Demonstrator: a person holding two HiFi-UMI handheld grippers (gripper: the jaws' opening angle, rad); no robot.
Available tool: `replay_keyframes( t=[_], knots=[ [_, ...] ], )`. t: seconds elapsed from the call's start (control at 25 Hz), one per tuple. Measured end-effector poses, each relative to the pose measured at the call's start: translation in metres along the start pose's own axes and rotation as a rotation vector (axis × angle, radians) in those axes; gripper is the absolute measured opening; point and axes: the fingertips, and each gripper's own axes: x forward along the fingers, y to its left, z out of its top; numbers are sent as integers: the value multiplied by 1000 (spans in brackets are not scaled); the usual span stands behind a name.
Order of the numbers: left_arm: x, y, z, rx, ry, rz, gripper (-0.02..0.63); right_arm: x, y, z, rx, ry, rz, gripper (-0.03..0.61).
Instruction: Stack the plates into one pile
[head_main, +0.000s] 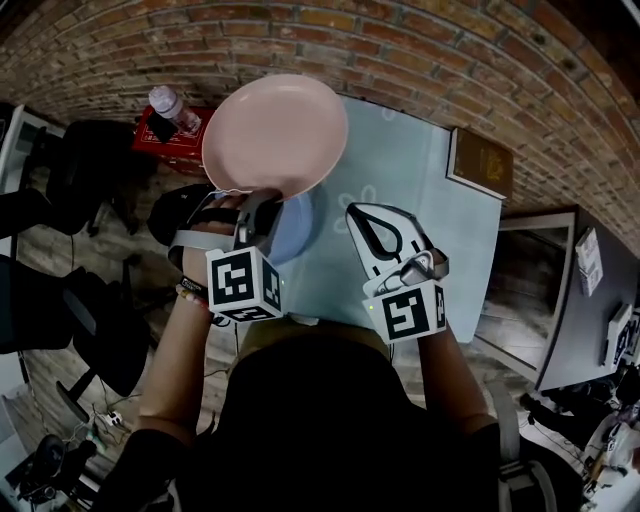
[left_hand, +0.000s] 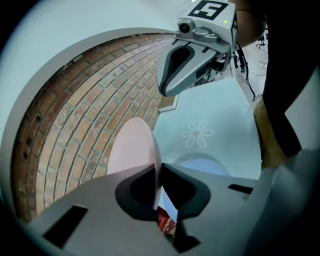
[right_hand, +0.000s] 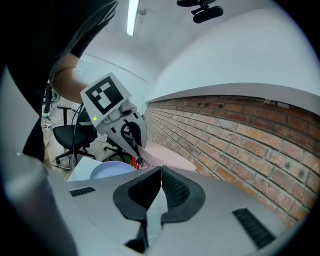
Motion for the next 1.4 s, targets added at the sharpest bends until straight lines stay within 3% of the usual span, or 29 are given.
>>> replay_keyframes(
  t=[0.28, 0.56, 1.4],
  knots=[
    [-48, -9, -9, 37, -48, 3, 34, -4, 14, 48, -38, -35, -59, 35],
    [-65, -13, -25, 46, -63, 28, 34, -7, 42, 68, -32, -31, -63, 35],
    [-70, -68, -74, -24, 1, -44, 34, 10, 83, 65, -15, -6, 4, 35]
  ],
)
